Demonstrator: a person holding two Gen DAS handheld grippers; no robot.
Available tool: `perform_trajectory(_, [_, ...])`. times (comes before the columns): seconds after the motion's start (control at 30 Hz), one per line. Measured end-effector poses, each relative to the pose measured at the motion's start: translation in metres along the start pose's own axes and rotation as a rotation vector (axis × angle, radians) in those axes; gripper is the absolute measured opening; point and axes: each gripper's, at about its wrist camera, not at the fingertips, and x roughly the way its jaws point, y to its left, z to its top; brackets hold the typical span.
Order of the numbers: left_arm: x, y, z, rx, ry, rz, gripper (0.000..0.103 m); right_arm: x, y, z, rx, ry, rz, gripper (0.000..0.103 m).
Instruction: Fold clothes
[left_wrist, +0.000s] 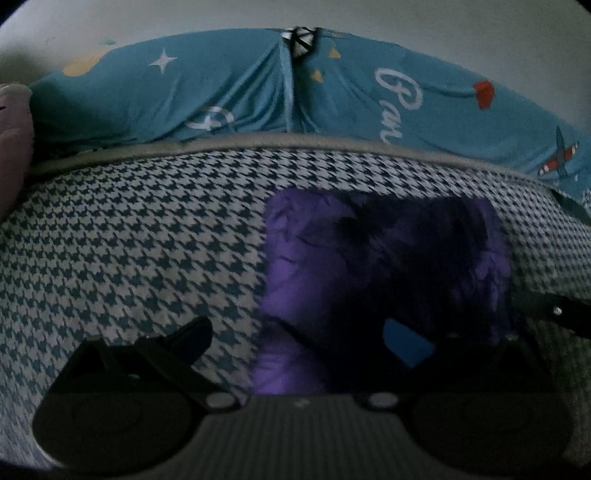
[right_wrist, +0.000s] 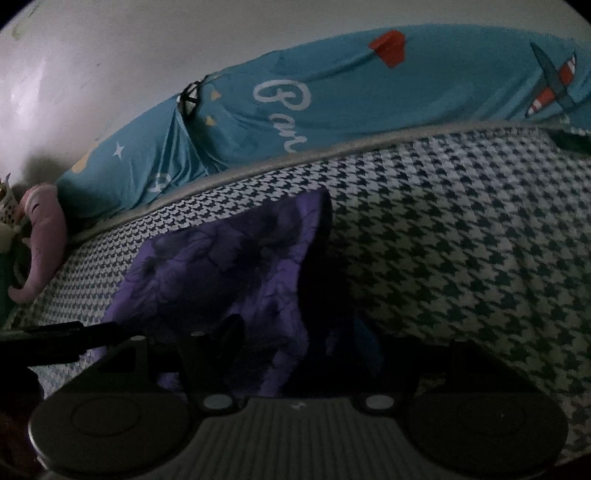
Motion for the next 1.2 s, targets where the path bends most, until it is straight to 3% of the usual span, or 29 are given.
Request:
perform_trajectory(0.17, [0.000, 0.009, 0.001, -0.015, 0.012, -0.071, 0.103, 0.003, -0.008, 0.001, 0.010, 0.009, 0.024, 0.074])
perform_trajectory(0.3, [0.004, 0.007, -0.001, 0.000, 0.029, -0.112, 0.103, 0.008, -0.011, -0.001, 0.025, 0.028, 0.042, 0.074])
perform_trajectory(0.63, [0.019, 0.000, -0.010, 0.028, 0.082, -0.097, 0.103, 0.026, -0.012, -0.003, 0.013, 0.061, 0.024, 0.074])
perform_trajectory(1.2, [0.019, -0.010, -0.010, 0.069, 0.066, -0.041, 0.103, 0.042, -0.009, -0.003, 0.035, 0.097, 0.021, 0.075])
